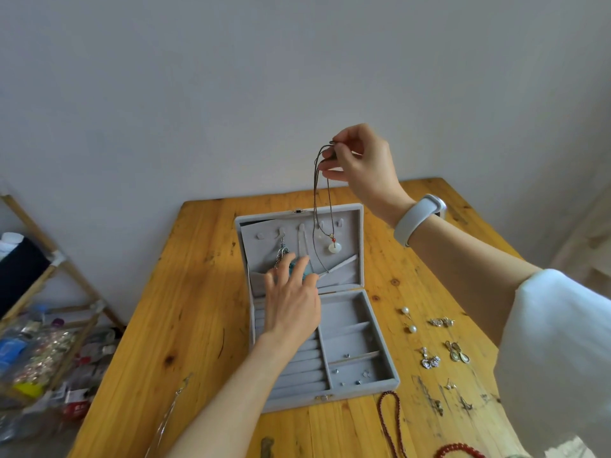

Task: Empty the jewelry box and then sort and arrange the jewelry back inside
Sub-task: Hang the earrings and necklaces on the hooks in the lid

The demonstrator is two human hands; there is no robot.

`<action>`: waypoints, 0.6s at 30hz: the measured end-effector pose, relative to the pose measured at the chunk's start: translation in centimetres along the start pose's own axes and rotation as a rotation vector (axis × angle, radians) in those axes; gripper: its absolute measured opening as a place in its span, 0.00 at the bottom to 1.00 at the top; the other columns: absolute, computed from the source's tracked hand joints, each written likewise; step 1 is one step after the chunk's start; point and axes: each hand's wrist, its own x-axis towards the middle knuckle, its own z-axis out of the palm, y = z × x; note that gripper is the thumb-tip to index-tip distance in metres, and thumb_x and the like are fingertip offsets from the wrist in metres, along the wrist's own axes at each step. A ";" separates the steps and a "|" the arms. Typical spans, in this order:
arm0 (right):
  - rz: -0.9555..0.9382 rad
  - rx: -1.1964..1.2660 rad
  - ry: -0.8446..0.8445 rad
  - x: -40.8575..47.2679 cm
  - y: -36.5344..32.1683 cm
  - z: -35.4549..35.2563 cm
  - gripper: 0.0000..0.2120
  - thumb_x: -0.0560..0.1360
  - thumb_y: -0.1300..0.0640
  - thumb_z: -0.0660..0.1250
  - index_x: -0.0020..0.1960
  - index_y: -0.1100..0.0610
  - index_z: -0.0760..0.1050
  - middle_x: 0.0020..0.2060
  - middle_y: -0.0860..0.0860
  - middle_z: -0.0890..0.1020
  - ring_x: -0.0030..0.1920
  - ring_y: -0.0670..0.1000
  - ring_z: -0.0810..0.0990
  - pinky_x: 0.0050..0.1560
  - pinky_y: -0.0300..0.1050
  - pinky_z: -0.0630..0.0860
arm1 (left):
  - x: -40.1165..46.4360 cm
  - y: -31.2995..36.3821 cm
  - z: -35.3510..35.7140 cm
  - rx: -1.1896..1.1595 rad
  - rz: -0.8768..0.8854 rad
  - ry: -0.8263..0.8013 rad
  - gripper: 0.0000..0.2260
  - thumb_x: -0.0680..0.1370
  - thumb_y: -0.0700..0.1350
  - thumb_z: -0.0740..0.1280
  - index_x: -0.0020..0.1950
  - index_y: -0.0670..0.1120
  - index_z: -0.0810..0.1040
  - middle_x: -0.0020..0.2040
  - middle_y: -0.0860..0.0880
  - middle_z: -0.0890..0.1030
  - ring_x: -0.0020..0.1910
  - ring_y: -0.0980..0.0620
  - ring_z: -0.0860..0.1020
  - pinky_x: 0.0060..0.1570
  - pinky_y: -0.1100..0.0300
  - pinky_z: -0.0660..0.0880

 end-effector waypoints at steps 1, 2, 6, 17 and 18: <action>-0.004 0.005 -0.001 0.0 -0.1 0.0 0.11 0.76 0.68 0.54 0.41 0.55 0.68 0.37 0.54 0.78 0.36 0.52 0.81 0.43 0.46 0.81 | -0.1 0.0 0.3 0.000 0.018 0.037 0.08 0.65 0.42 0.69 0.43 0.46 0.82 0.52 0.47 0.81 0.57 0.45 0.70 0.48 0.49 0.64; -0.003 0.012 0.001 0.0 -0.1 -0.1 0.11 0.77 0.68 0.54 0.41 0.55 0.68 0.37 0.53 0.78 0.36 0.52 0.81 0.43 0.46 0.80 | -0.2 0.0 0.4 -0.001 0.031 0.067 0.10 0.65 0.42 0.68 0.45 0.46 0.81 0.49 0.48 0.81 0.55 0.46 0.69 0.46 0.51 0.61; 0.016 0.030 -0.003 -0.2 0.3 0.0 0.12 0.77 0.68 0.54 0.41 0.54 0.67 0.37 0.53 0.77 0.37 0.51 0.81 0.42 0.45 0.80 | -0.5 0.1 0.5 0.014 0.035 0.101 0.14 0.65 0.42 0.66 0.50 0.45 0.79 0.44 0.49 0.80 0.49 0.47 0.70 0.42 0.52 0.59; 0.094 -0.120 -0.136 -2.0 3.5 -0.7 0.12 0.76 0.68 0.56 0.41 0.54 0.68 0.37 0.55 0.78 0.35 0.55 0.80 0.41 0.52 0.81 | -0.2 -0.4 0.4 -0.042 0.038 0.153 0.10 0.70 0.43 0.61 0.45 0.46 0.81 0.40 0.51 0.82 0.45 0.47 0.77 0.44 0.54 0.60; 0.099 -0.146 -0.148 -2.3 4.0 -0.9 0.11 0.76 0.68 0.56 0.41 0.54 0.69 0.38 0.55 0.78 0.35 0.54 0.80 0.39 0.49 0.81 | -0.1 -0.5 0.3 -0.057 0.029 0.153 0.12 0.70 0.44 0.58 0.45 0.47 0.81 0.40 0.52 0.82 0.45 0.48 0.77 0.44 0.54 0.60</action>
